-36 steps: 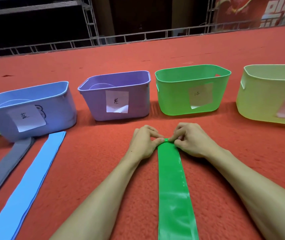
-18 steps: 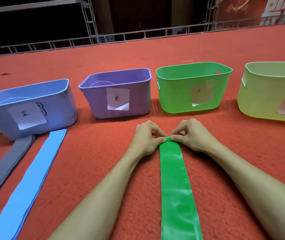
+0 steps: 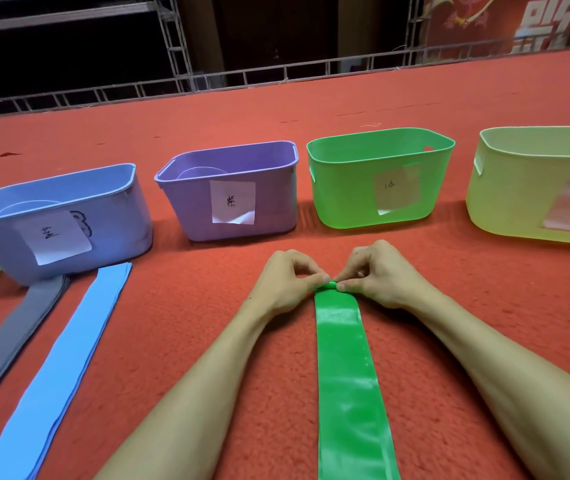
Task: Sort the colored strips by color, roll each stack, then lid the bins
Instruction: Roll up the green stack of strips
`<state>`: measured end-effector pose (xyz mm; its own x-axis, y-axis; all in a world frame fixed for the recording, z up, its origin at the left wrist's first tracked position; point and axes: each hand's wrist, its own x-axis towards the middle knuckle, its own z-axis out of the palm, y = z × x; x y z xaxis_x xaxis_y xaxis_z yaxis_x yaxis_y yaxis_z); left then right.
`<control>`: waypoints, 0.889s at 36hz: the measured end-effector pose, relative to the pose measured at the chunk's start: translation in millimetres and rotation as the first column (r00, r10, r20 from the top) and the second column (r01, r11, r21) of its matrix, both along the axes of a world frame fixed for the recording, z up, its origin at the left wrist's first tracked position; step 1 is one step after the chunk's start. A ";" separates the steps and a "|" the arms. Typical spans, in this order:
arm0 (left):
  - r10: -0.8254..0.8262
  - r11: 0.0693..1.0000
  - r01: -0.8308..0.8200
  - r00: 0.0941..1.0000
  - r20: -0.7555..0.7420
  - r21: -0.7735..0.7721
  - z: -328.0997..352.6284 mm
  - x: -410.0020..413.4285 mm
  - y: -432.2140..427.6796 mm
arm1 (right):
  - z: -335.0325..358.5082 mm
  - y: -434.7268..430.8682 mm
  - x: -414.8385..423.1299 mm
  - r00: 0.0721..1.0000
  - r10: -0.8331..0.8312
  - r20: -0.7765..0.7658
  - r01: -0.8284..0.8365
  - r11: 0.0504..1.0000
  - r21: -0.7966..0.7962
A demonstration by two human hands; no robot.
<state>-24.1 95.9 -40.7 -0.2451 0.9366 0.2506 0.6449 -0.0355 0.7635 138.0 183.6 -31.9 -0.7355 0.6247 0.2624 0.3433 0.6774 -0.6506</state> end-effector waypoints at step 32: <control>-0.088 0.993 0.095 0.991 0.096 -0.070 1.1 -0.8 -8.7 | 2.7 -6.8 7.9 0.997 0.083 -0.003 -0.083 0.994 -0.069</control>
